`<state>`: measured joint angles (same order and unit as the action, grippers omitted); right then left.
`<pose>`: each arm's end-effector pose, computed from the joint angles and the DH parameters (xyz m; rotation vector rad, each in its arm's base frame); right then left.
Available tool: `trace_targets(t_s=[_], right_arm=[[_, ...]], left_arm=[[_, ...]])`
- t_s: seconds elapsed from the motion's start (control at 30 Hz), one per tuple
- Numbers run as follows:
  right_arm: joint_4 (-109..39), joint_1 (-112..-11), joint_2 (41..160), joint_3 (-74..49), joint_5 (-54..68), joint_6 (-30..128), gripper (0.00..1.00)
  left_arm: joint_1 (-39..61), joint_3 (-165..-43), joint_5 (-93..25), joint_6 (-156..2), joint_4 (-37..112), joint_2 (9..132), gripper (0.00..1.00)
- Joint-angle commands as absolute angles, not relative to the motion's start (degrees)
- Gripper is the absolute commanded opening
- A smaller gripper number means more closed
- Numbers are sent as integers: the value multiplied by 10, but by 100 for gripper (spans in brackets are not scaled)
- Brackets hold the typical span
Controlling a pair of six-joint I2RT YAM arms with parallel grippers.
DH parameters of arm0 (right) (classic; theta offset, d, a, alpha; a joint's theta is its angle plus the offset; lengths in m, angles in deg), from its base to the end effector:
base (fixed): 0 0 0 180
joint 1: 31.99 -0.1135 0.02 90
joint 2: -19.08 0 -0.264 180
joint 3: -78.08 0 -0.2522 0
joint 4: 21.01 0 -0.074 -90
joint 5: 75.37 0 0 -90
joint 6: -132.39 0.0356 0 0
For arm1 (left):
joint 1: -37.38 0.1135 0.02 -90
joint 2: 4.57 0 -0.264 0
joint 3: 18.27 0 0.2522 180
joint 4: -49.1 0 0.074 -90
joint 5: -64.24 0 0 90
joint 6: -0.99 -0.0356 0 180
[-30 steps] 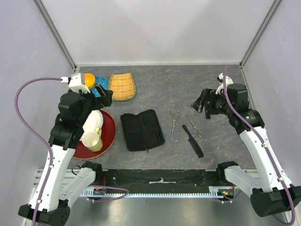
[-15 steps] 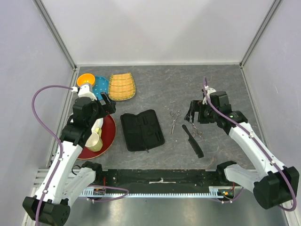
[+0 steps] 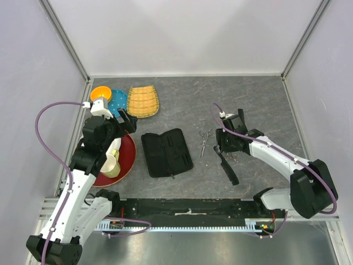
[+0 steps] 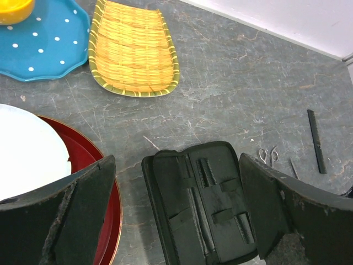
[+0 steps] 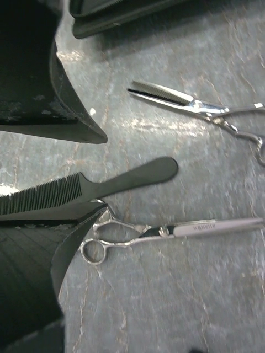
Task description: Sort the hair-cutting tools
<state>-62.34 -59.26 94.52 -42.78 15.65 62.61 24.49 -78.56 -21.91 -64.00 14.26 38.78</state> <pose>0.2264 0.1160 0.2057 -0.1533 2.5986 0.2830 0.1697 -0.0364 0.3345 -0.2469 1.8850 -0.3888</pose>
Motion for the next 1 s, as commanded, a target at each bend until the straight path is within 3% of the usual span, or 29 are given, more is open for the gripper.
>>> trace_targets(t_s=[0.0, 0.47, 0.97], right_arm=[[-598, -593, 958, -424, 227, 636, 53], [-606, -593, 1006, -413, 276, 653, 50], [-589, -651, 1049, -405, 219, 626, 50]], left_arm=[[247, -784, -212, -659, 163, 386, 100], [248, -787, -269, -675, 162, 403, 100], [248, -796, -311, -681, 152, 431, 99]])
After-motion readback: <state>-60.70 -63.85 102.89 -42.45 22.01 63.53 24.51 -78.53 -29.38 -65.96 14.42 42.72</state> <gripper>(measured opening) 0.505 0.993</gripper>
